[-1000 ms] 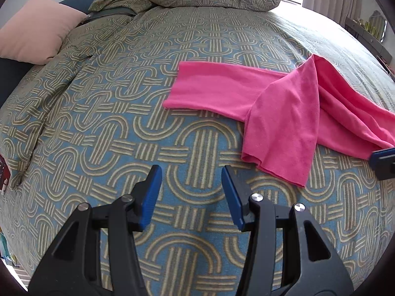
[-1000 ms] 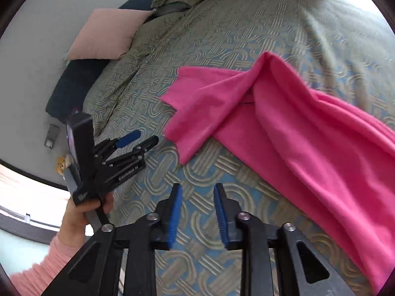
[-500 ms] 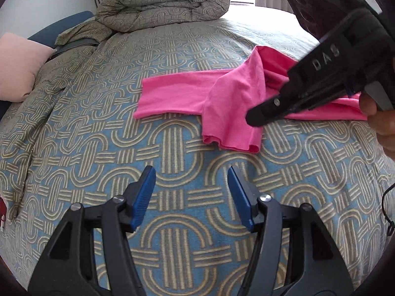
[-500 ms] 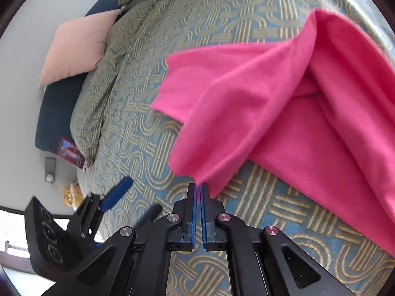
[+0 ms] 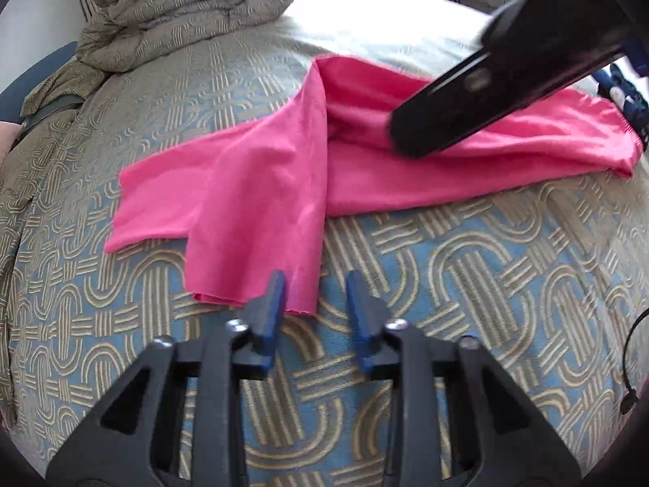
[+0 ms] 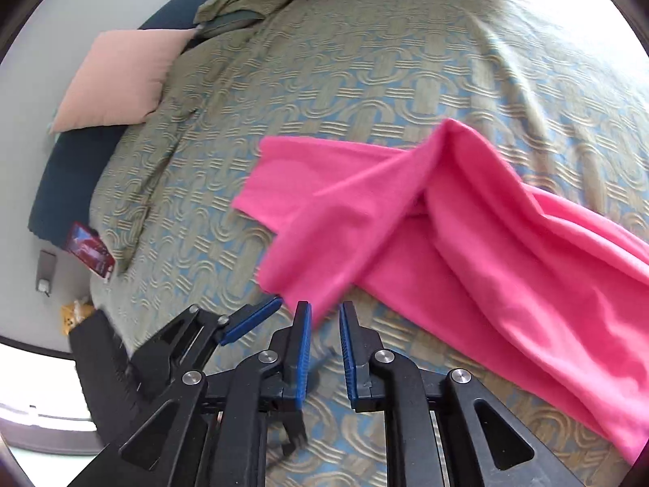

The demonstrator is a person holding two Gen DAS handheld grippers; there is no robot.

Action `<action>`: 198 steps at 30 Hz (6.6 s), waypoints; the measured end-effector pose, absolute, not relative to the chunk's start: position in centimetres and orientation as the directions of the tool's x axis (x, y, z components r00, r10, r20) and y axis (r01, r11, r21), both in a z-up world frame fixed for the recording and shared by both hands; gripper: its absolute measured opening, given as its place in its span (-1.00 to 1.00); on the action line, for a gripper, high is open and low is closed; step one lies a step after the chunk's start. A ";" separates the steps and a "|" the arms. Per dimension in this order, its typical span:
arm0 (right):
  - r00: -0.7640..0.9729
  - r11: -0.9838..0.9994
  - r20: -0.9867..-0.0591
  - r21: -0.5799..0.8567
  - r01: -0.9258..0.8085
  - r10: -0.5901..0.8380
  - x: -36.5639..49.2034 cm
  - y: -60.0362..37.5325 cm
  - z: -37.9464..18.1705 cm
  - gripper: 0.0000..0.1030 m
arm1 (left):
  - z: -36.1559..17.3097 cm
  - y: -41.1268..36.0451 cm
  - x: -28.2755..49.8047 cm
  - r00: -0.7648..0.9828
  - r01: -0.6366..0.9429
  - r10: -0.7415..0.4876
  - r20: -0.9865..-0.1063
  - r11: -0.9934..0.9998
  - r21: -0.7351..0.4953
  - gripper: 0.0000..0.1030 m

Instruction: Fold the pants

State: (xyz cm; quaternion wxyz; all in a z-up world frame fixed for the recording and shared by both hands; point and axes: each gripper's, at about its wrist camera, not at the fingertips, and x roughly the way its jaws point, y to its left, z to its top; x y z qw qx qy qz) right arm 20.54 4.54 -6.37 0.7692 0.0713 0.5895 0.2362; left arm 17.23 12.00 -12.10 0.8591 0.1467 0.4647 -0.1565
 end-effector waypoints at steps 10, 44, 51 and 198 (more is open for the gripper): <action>0.406 0.968 -0.886 0.156 -0.195 0.225 14.0 -9.9 -4.3 -0.36 | -3.4 16.3 20.8 0.558 0.277 -0.153 -0.816 0.961 0.009 -0.95; 0.448 0.900 -0.888 -0.110 -0.422 0.101 10.4 -13.8 -7.8 -0.16 | -8.1 27.2 29.5 0.345 -0.185 0.096 -0.934 0.982 0.033 -0.53; 0.449 0.898 -0.888 -0.115 -0.424 0.098 7.9 -12.5 -8.1 -0.13 | -9.4 25.7 25.5 0.352 -0.175 -0.129 -0.927 0.964 -0.201 -0.51; 0.201 0.557 -0.943 -0.021 -0.830 0.264 16.4 22.7 -13.0 0.08 | -12.3 33.1 11.0 0.547 -0.267 -0.240 -0.802 0.858 -0.439 -0.23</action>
